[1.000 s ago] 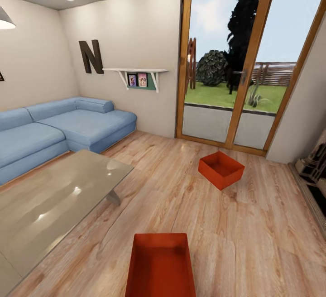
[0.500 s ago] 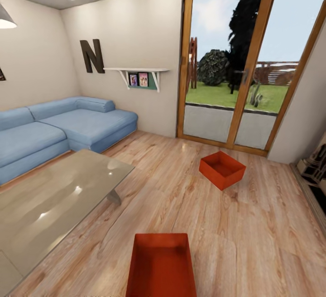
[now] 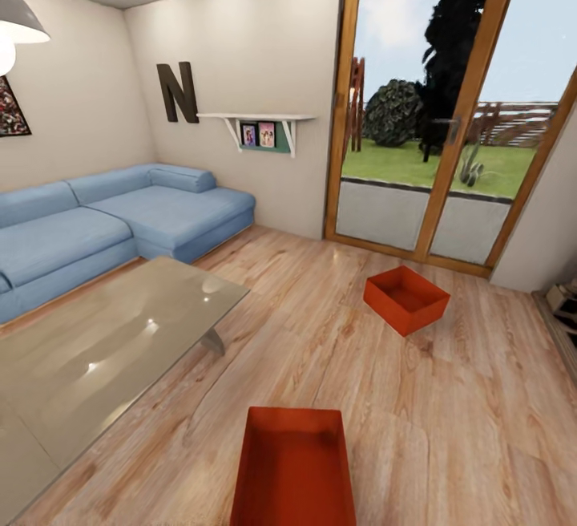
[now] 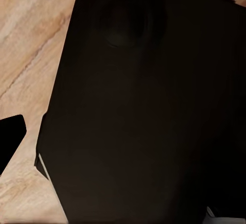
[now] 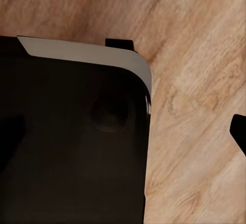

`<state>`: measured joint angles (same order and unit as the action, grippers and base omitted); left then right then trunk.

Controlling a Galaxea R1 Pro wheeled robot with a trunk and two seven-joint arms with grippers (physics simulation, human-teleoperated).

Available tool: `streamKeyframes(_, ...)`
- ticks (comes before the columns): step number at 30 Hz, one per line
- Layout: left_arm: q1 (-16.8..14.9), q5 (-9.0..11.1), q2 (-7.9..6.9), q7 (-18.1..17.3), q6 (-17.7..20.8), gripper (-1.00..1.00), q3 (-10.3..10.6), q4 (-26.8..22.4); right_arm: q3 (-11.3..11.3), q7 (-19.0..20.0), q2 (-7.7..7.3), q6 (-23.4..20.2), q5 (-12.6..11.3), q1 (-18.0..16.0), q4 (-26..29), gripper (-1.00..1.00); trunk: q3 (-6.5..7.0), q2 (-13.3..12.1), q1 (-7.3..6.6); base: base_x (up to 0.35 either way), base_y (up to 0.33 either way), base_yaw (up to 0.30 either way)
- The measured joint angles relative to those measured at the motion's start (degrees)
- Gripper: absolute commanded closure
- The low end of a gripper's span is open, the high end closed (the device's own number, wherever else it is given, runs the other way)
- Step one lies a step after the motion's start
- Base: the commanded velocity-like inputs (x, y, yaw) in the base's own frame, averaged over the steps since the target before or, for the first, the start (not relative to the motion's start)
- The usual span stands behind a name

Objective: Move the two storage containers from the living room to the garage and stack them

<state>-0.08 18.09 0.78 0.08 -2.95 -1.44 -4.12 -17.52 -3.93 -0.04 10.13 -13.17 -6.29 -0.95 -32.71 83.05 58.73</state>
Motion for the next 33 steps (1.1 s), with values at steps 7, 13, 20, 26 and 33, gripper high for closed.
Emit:
streamKeyframes(7,0.0,0.0,0.03,0.0,0.0,-1.00,0.0,0.0,0.1,0.0,-0.04,0.0,0.0,0.0,0.0,-1.00,-0.63,0.0,0.00,0.000,0.000,0.086)
streamKeyframes(13,0.0,0.0,0.08,-0.1,0.0,-1.00,0.0,0.0,0.2,0.2,-0.06,-0.1,-0.2,0.0,0.0,-1.00,-1.18,0.0,0.00,0.000,0.000,0.017)
streamKeyframes(20,0.0,0.0,0.09,-0.1,0.0,-1.00,0.0,0.0,0.2,0.3,-0.06,-0.1,-0.3,0.0,0.0,-1.00,-1.83,0.0,0.00,0.000,0.000,0.002)
streamKeyframes(26,0.0,0.0,0.09,-0.1,0.0,-1.00,0.0,0.0,0.2,0.3,-0.06,-0.1,-0.3,0.0,0.0,-1.00,-2.39,0.0,0.00,0.000,0.000,0.000)
streamKeyframes(33,0.0,0.0,0.09,-0.1,0.0,-1.00,0.0,0.0,0.2,0.3,-0.06,-0.1,-0.3,0.0,0.0,-1.00,-3.04,0.0,0.00,0.000,0.000,-0.009)
